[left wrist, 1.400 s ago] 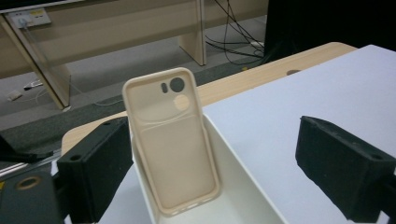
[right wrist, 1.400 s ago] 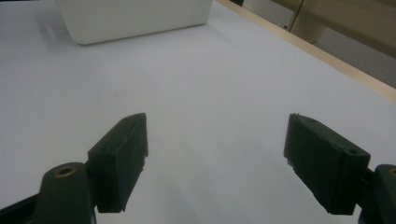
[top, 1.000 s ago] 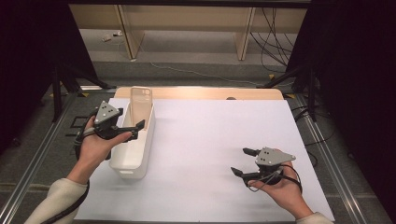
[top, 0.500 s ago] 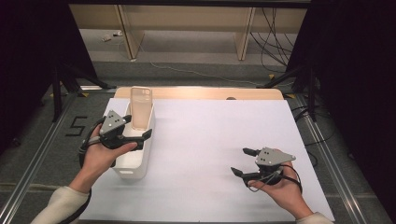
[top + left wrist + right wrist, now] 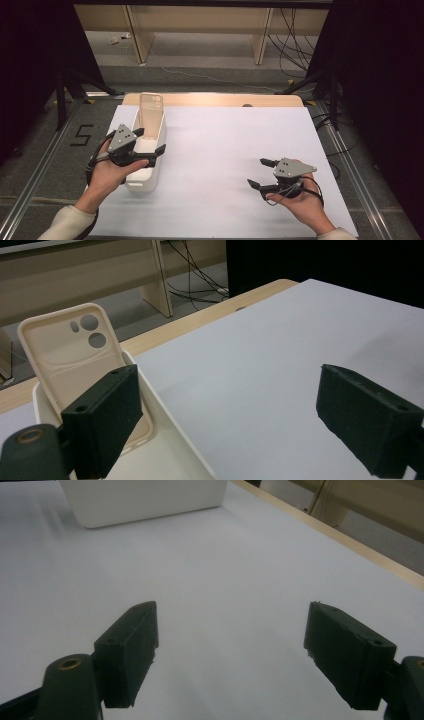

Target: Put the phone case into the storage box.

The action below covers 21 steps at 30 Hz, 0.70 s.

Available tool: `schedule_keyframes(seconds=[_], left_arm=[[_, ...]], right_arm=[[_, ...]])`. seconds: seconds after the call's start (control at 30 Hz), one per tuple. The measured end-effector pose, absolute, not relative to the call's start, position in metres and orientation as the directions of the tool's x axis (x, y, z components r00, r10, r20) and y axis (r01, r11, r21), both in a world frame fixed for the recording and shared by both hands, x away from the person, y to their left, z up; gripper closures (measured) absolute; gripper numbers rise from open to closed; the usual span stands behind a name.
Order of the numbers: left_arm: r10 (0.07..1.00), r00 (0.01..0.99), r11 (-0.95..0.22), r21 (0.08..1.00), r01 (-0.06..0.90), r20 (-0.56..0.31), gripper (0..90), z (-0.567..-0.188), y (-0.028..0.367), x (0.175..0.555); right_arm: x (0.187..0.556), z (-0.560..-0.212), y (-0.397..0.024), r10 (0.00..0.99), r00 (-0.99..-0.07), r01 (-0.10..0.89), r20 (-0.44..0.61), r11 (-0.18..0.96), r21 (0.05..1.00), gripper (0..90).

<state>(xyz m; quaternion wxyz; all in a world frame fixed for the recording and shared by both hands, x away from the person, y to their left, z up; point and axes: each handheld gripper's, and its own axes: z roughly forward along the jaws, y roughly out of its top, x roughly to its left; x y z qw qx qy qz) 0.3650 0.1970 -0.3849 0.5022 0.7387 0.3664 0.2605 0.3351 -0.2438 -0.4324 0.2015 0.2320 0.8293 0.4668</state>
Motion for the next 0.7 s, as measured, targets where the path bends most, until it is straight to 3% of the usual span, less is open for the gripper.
schedule_keyframes(seconds=[0.7], left_arm=[[0.761, 0.648, -0.248, 0.937, 0.247, 0.03, 10.3, -0.397, 0.191, 0.35]], right_arm=[[0.335, -0.432, -0.244, 0.572, -0.812, 0.196, -0.117, 0.457, 0.868, 23.1]])
